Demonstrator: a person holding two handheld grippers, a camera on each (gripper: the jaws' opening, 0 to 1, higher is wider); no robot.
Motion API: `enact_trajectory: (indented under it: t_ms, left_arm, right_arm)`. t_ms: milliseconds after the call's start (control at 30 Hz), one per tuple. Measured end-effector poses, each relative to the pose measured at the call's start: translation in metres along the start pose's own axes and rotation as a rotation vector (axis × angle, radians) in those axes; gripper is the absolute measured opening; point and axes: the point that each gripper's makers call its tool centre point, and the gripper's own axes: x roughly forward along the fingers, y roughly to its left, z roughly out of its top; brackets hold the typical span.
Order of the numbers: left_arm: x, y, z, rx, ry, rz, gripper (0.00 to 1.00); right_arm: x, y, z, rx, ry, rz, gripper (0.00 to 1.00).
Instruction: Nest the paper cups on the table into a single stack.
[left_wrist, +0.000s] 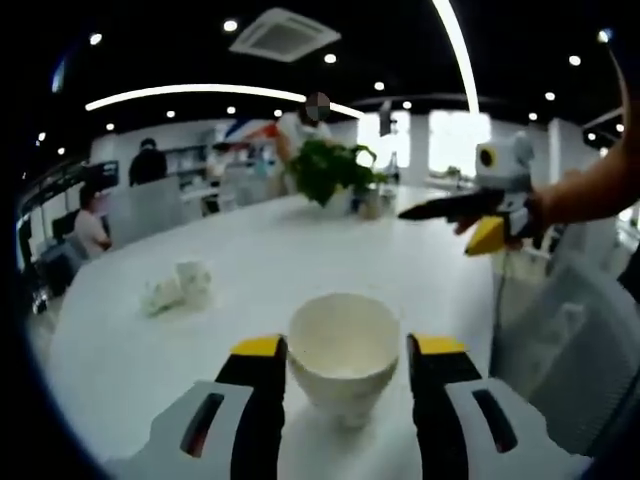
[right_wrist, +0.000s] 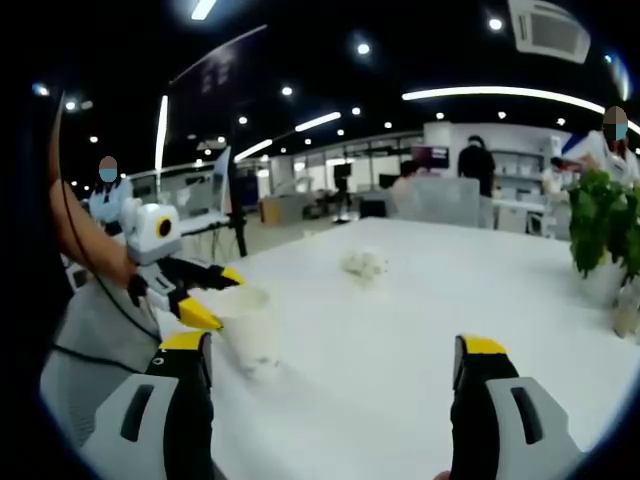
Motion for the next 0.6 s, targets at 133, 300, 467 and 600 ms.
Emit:
enact_trajectory:
  t_ms: [133, 300, 467, 600]
  left_arm:
    - [-0.009, 0.003, 0.014, 0.009, -0.009, -0.032, 0.63]
    - [-0.019, 0.017, 0.036, 0.018, -0.026, -0.055, 0.72]
    - [-0.023, 0.031, 0.052, 0.019, 0.007, -0.087, 0.86]
    - [-0.024, 0.053, 0.061, 0.027, 0.026, -0.075, 0.93]
  right_arm:
    - [-0.001, -0.002, -0.002, 0.003, 0.005, -0.002, 0.99]
    - [-0.001, -0.002, -0.002, 0.003, 0.006, -0.001, 0.98]
    - [0.0, -0.002, 0.0, -0.005, 0.007, 0.007, 0.98]
    - [0.0, -0.003, 0.002, -0.008, 0.006, 0.005, 0.98]
